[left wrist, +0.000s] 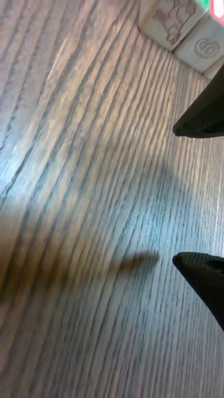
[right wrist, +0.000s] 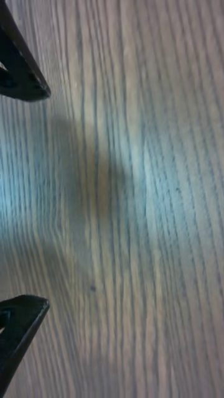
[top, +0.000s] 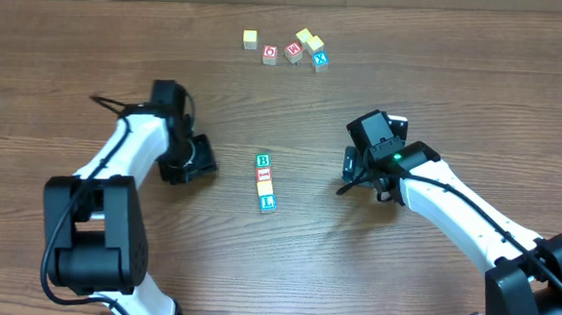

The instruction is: Flip 4 blocks

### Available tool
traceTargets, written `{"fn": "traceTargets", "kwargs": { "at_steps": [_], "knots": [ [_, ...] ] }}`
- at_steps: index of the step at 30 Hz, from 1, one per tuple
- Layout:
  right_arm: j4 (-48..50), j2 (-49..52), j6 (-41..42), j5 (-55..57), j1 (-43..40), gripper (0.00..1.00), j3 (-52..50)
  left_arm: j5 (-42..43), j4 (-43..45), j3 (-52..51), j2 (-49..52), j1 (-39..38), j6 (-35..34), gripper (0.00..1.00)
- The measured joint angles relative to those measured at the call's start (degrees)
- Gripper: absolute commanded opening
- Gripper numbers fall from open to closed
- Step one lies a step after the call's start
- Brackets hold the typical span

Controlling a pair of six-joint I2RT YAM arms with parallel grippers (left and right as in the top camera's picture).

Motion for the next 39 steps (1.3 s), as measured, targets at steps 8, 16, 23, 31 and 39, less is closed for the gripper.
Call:
{"fn": "traceTargets", "kwargs": {
  "at_steps": [8, 16, 23, 31, 39],
  "knots": [
    [0.70, 0.00, -1.31, 1.42, -0.04, 1.00, 0.00, 5.05, 0.31, 0.20, 0.00, 2.86, 1.73, 1.00],
    [0.61, 0.00, -1.51, 2.01, -0.04, 1.00, 0.00, 5.66, 0.48, 0.20, 0.00, 2.82, 1.70, 1.00],
    [0.59, 0.00, -1.53, 2.21, -0.04, 1.00, 0.00, 5.66, 0.63, 0.20, 0.00, 2.82, 1.70, 1.00],
    [0.63, 0.00, -1.51, 2.21, -0.04, 1.00, 0.00, 5.66, 0.63, 0.20, 0.00, 2.82, 1.70, 1.00],
    [0.61, 0.00, -1.53, 2.23, -0.04, 1.00, 0.00, 5.66, 0.63, 0.20, 0.00, 2.82, 1.70, 1.00]
  ]
}}
